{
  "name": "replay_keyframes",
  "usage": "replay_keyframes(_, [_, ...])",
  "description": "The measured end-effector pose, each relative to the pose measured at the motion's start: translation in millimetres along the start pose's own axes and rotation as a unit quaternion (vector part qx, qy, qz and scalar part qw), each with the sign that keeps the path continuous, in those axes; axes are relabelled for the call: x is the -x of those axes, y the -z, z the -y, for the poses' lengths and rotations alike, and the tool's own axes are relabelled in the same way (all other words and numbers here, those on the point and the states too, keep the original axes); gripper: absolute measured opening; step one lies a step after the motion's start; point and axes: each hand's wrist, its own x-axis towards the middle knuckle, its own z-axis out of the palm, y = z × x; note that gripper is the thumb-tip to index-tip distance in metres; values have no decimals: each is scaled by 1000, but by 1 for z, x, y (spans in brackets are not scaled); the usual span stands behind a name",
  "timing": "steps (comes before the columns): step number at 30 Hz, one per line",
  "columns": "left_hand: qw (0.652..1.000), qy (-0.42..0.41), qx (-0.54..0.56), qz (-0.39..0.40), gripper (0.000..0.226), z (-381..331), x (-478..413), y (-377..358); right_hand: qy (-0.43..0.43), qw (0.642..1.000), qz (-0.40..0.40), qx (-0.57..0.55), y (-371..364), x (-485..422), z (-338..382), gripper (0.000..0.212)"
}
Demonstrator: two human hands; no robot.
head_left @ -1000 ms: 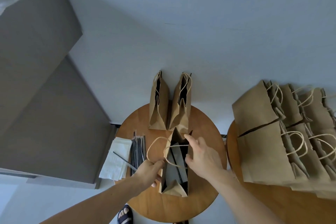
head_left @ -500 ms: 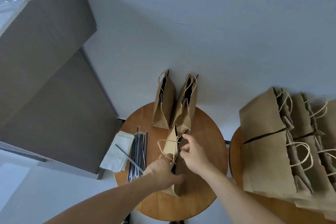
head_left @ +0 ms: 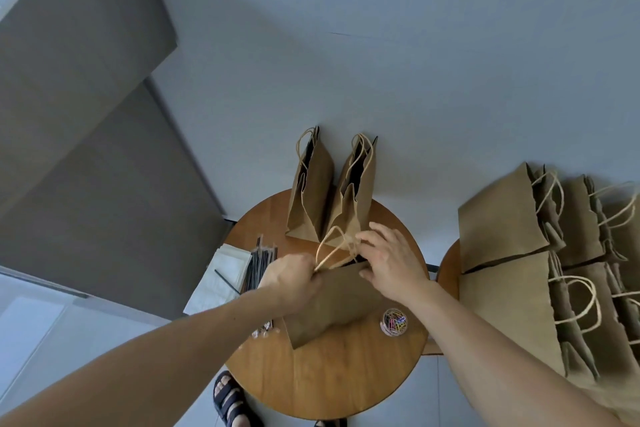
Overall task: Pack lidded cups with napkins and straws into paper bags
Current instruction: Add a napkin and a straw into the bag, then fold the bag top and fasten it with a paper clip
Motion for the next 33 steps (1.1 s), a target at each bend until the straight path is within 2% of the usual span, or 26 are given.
replay_keyframes(2, [1000,-7,6,-12,21,2,-9,8,-13,999,-28,-32,2,-4,-6,26])
replay_keyframes(5, [999,-5,23,-25,33,4,-19,12,-35,995,-50,-84,0,-6,-11,17])
replay_keyframes(7, [999,-7,37,-21,31,3,-23,9,-51,994,-47,-90,-4,-3,-14,16])
replay_keyframes(10, [996,0,85,-25,14,-1,-28,0,-83,990,-41,-106,-15,0,-18,16])
replay_keyframes(14, [991,-11,99,-90,12,-2,-31,-13,-98,984,-29,-148,-23,0,-25,21])
replay_keyframes(16, [987,-33,107,-117,11,2,-34,-18,-123,958,-46,-255,-23,5,-31,34])
replay_keyframes(18, [984,-52,113,-130,12,7,-37,-20,-193,903,-152,-351,-26,17,-38,38])
replay_keyframes(20, [979,-68,128,-143,12,11,-39,-21,-291,857,-235,-356,-41,33,-48,30])
replay_keyframes(21, [977,-77,133,-150,12,11,-40,-20,-337,856,-214,-327,-52,42,-54,24])
replay_keyframes(22, [975,-86,136,-155,12,11,-40,-20,-372,871,-139,-289,-66,49,-60,19])
replay_keyframes(23, [973,-93,139,-157,13,10,-40,-21,-391,886,-25,-247,-82,57,-62,18])
replay_keyframes(24, [972,-99,139,-159,14,10,-41,-22,-388,893,85,-212,-98,64,-61,20])
replay_keyframes(25, [972,-105,138,-160,15,9,-41,-23,-377,893,162,-183,-113,70,-58,23])
replay_keyframes(26, [972,-109,136,-159,15,9,-42,-24,-373,891,199,-164,-125,75,-56,27])
replay_keyframes(33, [971,-123,122,-165,10,13,-42,-28,-397,888,212,-90,-163,70,-52,25])
